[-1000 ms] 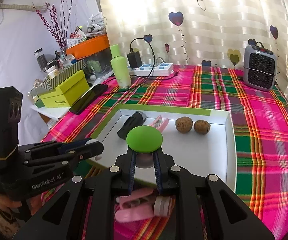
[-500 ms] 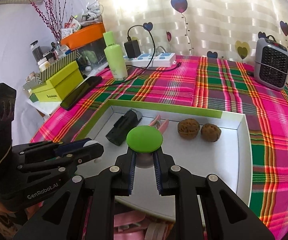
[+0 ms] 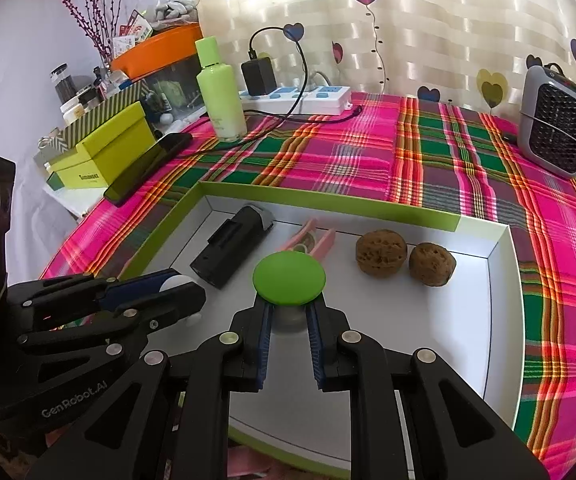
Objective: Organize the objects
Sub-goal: 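Carry the jar into the box with the right gripper while the left gripper carries the white item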
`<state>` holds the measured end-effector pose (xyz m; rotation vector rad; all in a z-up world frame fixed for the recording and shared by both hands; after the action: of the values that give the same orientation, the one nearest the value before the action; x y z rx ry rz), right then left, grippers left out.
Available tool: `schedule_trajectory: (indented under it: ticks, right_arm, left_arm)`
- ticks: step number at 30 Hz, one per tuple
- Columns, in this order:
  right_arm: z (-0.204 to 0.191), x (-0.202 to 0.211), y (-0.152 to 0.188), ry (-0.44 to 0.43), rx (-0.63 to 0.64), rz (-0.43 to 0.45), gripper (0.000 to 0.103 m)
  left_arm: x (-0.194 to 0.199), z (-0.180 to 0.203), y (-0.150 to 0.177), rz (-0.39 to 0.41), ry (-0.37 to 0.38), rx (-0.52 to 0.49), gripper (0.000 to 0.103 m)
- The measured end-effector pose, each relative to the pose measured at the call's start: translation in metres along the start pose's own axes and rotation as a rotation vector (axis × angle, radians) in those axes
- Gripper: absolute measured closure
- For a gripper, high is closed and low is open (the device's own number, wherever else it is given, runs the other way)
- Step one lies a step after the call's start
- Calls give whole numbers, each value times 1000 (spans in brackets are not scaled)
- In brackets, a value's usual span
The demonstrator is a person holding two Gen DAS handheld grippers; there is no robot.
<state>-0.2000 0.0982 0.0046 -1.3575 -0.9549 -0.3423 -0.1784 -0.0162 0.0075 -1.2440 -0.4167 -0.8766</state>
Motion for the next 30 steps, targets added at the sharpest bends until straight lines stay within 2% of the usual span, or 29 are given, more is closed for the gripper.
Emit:
schedule_trajectory:
  ticks: [8, 19, 30]
  right_arm:
    - [0, -8, -2, 10, 11, -13, 85]
    - [0, -17, -7, 11, 17, -22, 85]
    - [-4, -19, -8, 54, 71, -3, 85]
  left_arm:
    - [-4, 3, 0, -4, -34, -41, 83]
    - [-5, 3, -1, -4, -45, -46, 83]
    - [-8, 4, -4, -8, -65, -58, 83]
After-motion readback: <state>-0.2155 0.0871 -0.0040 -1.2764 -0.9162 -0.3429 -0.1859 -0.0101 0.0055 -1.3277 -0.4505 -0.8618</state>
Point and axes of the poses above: each gripper's, at about its wrist camera, not at the fingertips, and x roughly against the way its jaws point, z to its right, y to its underside, the point moved 3 cm from there along -x, roughly the way its jaws point, and after that the axes turned 8 degrees about y, right-handed, at the moved point
